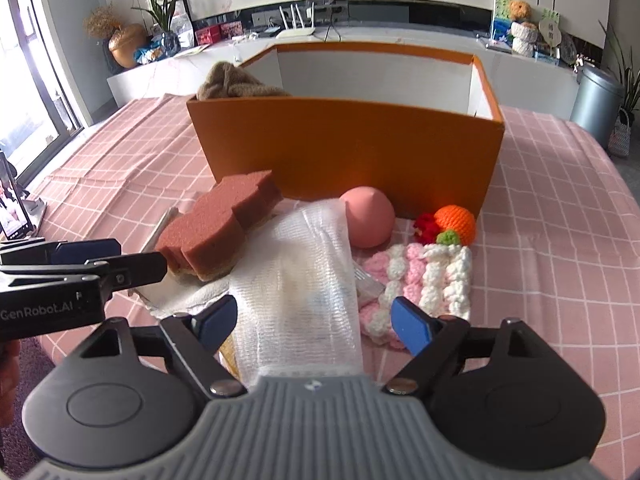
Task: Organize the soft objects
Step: 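Grasp the red sponge with the left tool while the right tool reaches the white mesh bag, then lift the red sponge with the left tool while the right tool grasps the mesh bag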
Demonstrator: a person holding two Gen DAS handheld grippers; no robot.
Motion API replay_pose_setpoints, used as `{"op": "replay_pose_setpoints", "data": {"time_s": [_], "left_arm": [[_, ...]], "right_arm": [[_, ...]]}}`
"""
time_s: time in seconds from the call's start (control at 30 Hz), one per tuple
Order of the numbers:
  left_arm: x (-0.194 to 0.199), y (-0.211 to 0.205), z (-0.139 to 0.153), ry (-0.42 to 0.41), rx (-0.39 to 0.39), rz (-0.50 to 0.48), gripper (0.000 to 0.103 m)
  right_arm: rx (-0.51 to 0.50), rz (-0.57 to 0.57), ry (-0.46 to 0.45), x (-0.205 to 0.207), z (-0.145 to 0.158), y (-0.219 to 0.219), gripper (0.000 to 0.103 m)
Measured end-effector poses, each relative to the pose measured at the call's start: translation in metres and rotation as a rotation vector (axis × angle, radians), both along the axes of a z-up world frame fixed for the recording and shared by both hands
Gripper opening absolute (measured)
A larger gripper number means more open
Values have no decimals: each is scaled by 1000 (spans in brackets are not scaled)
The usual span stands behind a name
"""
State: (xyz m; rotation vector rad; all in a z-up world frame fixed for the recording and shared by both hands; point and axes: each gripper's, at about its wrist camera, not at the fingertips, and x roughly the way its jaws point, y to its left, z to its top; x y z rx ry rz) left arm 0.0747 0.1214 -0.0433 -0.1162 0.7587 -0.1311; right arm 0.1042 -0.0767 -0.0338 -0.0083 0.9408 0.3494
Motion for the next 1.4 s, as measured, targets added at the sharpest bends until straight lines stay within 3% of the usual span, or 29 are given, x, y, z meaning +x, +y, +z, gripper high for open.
{"op": "replay_pose_setpoints", "data": {"time_s": [0.37,0.5,0.57,0.63,0.73,0.93,1.13,1.4], "left_arm": [[39,2,-1,66,-61,24,88],[54,-2,-8,102,-58,31,88],[58,-3,-11,114,-48,29,88],[62,-3,-13,127,-42,22,90],[69,-4,-16,151,-43,18,93],[83,-9,-21,190,-35,7,95],[98,-17,-28,239,-9,39,95],[97,-9,-33,238,-68,56,83]], "right_arm": [[12,24,50,32,-10,12,81],[11,24,83,40,-19,15,66],[4,33,75,43,-19,14,52],[4,40,73,46,-18,13,27],[4,37,67,49,-15,10,4],[-8,24,32,51,-8,5,0],[-9,32,59,51,-18,6,0],[-2,40,69,52,-20,4,0]]}}
